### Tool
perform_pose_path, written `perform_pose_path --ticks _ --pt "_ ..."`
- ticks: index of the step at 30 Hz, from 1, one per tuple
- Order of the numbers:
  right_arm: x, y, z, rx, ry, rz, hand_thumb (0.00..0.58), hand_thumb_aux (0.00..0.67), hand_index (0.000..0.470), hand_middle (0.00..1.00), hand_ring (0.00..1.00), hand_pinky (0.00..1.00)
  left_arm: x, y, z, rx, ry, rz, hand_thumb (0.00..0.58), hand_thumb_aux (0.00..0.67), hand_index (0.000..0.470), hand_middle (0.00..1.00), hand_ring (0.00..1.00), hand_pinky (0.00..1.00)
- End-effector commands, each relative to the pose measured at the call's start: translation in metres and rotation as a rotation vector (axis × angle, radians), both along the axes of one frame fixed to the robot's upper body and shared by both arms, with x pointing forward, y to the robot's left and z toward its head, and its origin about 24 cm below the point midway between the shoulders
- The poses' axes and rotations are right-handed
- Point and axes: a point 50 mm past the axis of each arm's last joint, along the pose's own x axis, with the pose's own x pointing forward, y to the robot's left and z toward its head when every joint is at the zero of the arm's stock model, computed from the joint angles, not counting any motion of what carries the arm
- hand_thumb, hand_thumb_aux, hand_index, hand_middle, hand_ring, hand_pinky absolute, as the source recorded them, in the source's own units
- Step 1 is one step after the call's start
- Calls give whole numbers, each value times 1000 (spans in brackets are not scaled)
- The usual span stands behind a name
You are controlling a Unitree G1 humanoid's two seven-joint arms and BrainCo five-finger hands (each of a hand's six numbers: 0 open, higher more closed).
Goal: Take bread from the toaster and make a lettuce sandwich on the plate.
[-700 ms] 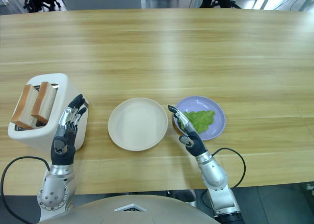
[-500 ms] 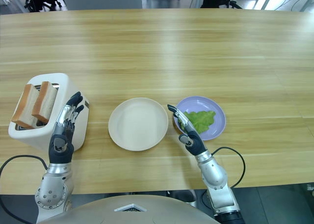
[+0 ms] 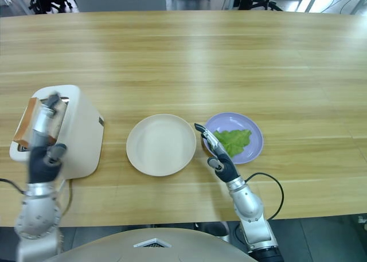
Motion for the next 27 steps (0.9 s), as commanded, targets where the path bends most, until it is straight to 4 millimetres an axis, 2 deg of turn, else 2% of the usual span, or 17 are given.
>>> perform_pose_path --ticks 1,4,8,12,17,25,27 --pt "10 -13 0 -48 -18 -67 0 0 0 0 0 0 6 38 15 221 81 282 0 0 0 0 0 0" --pt "16 -20 5 -59 -46 -96 0 0 0 0 0 0 17 61 15 336 193 439 0 0 0 0 0 0" --pt "17 -20 8 -62 -61 -96 0 0 0 0 0 0 34 79 0 413 376 528 0 0 0 0 0 0" --pt "15 -18 7 -69 -64 -87 0 0 0 0 0 0 50 79 -16 440 510 512 0 0 0 0 0 0" --pt "14 -20 8 -68 -66 -93 0 0 0 0 0 0 61 78 -34 455 642 483 0 0 0 0 0 0" --pt "14 -22 9 -74 -66 -92 0 0 0 0 0 0 62 72 -30 456 646 458 0 0 0 0 0 0" --pt "14 -22 10 -75 -68 -92 0 0 0 0 0 0 61 72 -29 467 657 462 355 252 173 0 0 0"
